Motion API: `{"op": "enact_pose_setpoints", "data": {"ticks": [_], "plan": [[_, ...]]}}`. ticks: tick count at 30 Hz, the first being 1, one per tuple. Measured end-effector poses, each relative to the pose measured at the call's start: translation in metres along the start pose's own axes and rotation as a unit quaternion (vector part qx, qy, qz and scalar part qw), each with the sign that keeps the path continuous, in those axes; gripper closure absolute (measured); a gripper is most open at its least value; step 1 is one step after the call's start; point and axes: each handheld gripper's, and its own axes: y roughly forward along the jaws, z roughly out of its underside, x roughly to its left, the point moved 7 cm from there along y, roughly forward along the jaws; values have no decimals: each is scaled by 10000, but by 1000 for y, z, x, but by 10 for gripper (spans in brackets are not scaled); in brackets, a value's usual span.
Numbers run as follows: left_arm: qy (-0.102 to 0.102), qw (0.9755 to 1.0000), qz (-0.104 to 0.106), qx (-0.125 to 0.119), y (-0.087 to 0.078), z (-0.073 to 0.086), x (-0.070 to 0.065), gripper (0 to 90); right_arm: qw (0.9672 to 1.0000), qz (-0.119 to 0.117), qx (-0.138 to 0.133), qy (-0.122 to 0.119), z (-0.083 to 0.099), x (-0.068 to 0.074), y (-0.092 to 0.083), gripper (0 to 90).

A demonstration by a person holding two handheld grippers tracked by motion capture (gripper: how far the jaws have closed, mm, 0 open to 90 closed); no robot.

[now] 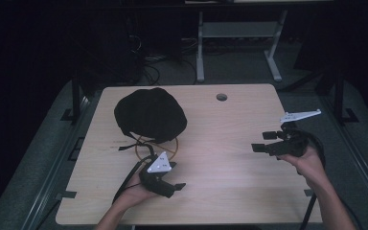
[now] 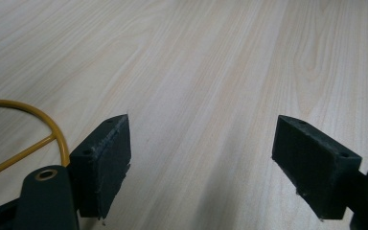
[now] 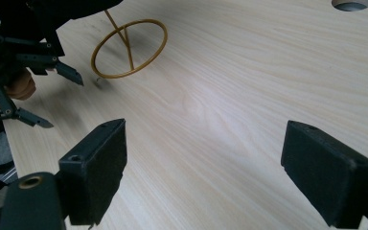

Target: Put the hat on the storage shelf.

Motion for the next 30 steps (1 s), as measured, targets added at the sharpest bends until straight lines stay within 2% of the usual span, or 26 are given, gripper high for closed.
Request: {"op": "enact_pose_setpoints", "data": {"ticks": [4,7,19,23,26,30], "plan": [[-7,10000,-2,-9,0,0,0,207,10000,8,-47,53,12,1,-3,157],[-14,10000,-8,-17,0,1,0,207,10000,40,28,78,26,1,-4,157],[-59,10000,-18,-32,0,1,1,207,9998,81,87,181,57,-2,-11,157],[-60,9999,93,-66,-1,0,-2,203,9997,106,100,194,74,-3,-11,157],[-95,9998,108,-101,-1,-1,-3,203,9996,127,94,249,83,-1,-10,157],[-120,9998,113,-116,-1,-2,-3,203,9996,198,42,191,95,3,-11,157]]}}
